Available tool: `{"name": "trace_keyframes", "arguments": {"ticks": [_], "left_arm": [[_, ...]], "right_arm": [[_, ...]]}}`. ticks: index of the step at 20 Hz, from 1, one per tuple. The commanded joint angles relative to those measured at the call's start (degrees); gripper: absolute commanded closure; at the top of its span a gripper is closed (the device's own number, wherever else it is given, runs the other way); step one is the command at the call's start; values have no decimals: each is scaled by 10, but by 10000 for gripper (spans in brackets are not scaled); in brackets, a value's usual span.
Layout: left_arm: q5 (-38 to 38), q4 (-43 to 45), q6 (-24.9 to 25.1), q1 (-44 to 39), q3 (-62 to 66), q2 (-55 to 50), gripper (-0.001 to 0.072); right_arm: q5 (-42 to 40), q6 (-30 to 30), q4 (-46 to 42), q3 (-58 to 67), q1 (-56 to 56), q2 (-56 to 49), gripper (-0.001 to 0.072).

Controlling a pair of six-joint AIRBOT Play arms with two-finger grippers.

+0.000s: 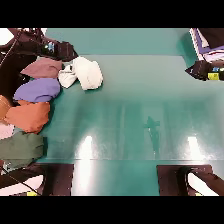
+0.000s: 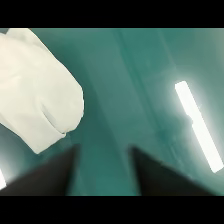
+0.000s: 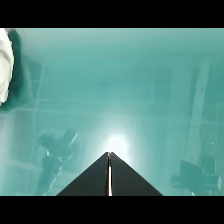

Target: Fold the shirts.

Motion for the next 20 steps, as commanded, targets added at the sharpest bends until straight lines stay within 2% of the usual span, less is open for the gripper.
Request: {"name": "trace_keyframes", "arguments": {"ticks": [1, 3, 8, 13, 14, 15, 16, 20], "left_arm": [[35, 49, -30, 0, -7, -25, 115], [34, 84, -56, 0, -20, -73, 114], [87, 87, -68, 0, -21, -227, 114], [148, 84, -73, 0, -20, -277, 116], [153, 84, -73, 0, -17, -275, 246], [147, 85, -73, 0, -7, -273, 504], [130, 88, -71, 0, 14, -273, 670], [38, 115, -68, 0, 151, -239, 680]], "right_arm": [[2, 1, 2, 15, 0, -5, 695], [8, 1, 13, 35, 0, -5, 695], [12, 1, 31, 69, 0, -5, 695], [19, 1, 31, 70, 0, -5, 695], [18, 1, 31, 70, 0, -5, 695], [18, 1, 31, 70, 0, -5, 695], [18, 1, 31, 70, 0, -5, 695], [-2, 1, 37, 71, 0, 24, 696]]}}
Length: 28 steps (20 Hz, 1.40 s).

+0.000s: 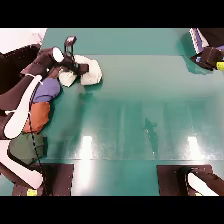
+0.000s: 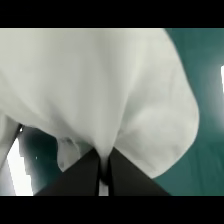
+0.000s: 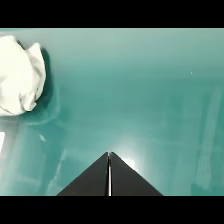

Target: Fold the shirts.

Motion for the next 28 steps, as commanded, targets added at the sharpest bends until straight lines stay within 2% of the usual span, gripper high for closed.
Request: {"name": "trace_keyframes", "arguments": {"ticks": [1, 5, 9, 12, 17, 18, 19, 20, 23, 25, 28], "left_arm": [[-52, 17, 2, 0, 105, 49, 680], [-60, 17, 24, 0, 169, 203, 680], [-125, 17, 31, -27, 169, 317, 681], [-161, 17, 32, -117, 148, 321, 681], [-147, 14, 32, -291, 2, 263, 676], [-130, 13, 34, -312, -21, 245, 524], [-110, 12, 37, -326, -36, 227, 166], [-103, 14, 37, -327, -37, 213, 86], [-110, 60, 42, -278, -37, 217, 84], [-132, 99, 39, -200, -37, 224, 84], [-143, 57, 12, -71, -80, 218, 84]], "right_arm": [[-23, 0, 15, 10, 0, 29, 696], [-21, 0, 14, 101, 0, 60, 696], [2, 0, 9, 187, 0, 59, 696], [45, 0, 10, 242, 0, 37, 696], [122, 0, 10, 291, 0, 2, 695], [125, 0, 10, 285, 0, 4, 696], [124, 0, 10, 274, 0, 8, 696], [124, 0, 10, 262, 0, 13, 695], [120, 0, 10, 219, 0, 36, 695], [115, 0, 10, 193, 0, 48, 696], [109, 0, 11, 154, 0, 64, 695]]}}
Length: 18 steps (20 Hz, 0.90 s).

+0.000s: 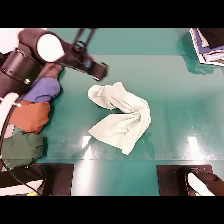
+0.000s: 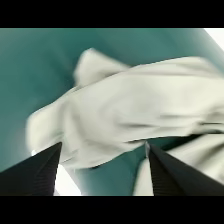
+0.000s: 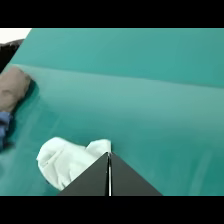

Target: Fold the shirts.

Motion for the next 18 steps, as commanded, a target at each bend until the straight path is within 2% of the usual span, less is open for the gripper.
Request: {"name": "trace_keyframes", "arguments": {"ticks": [1, 4, 11, 14, 16, 18], "left_arm": [[-2, -55, -16, 132, -60, -9, 84], [50, -167, 13, 198, -152, -40, 84], [137, -323, 122, 197, -179, -167, 84], [176, -333, 148, 175, -178, -182, 85], [198, -321, 148, 157, -178, -187, 97], [203, -319, 148, 153, -173, -186, 422]], "right_arm": [[-5, 0, 1, -44, 0, 16, 695], [-5, 0, 5, -72, 0, 16, 695], [-3, 6, 5, -93, 2, -17, 696], [-2, 7, 5, -93, 2, -32, 695], [-2, 8, 5, -93, 2, -39, 696], [7, 11, -2, -93, 2, -41, 695]]}}
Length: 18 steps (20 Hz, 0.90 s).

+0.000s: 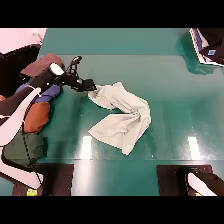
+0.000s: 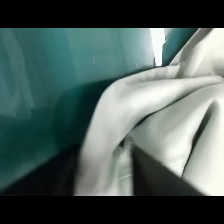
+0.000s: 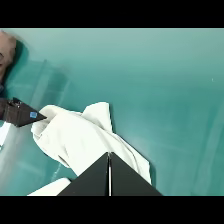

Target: Fold the shirts.

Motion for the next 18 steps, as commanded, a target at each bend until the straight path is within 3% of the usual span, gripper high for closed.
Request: {"name": "trace_keyframes", "arguments": {"ticks": [1, 5, 9, 10, 11, 12, 15, 18], "left_arm": [[19, -7, 12, -5, 12, -6, 659], [-82, 6, 10, 49, 103, 18, 680], [-102, 19, 12, 105, 148, 87, 679], [-104, 19, 12, 115, 148, 101, 679], [-111, 20, 12, 122, 148, 108, 679], [-121, 21, 12, 125, 148, 111, 679], [-148, 25, 12, 123, 148, 107, 679], [-150, 28, 12, 121, 148, 107, 679]], "right_arm": [[18, 3, -7, 0, 0, -7, 695], [81, 14, -58, -17, 0, -3, 695], [59, 31, -70, -184, 0, 44, 689], [43, 38, -55, -246, 0, 53, 545], [21, 38, -32, -304, 1, 56, 310], [-7, 37, 2, -366, 5, 54, 256], [-107, 5, 96, -503, 63, 14, 264], [-197, -32, 172, -543, 159, -66, 264]]}}
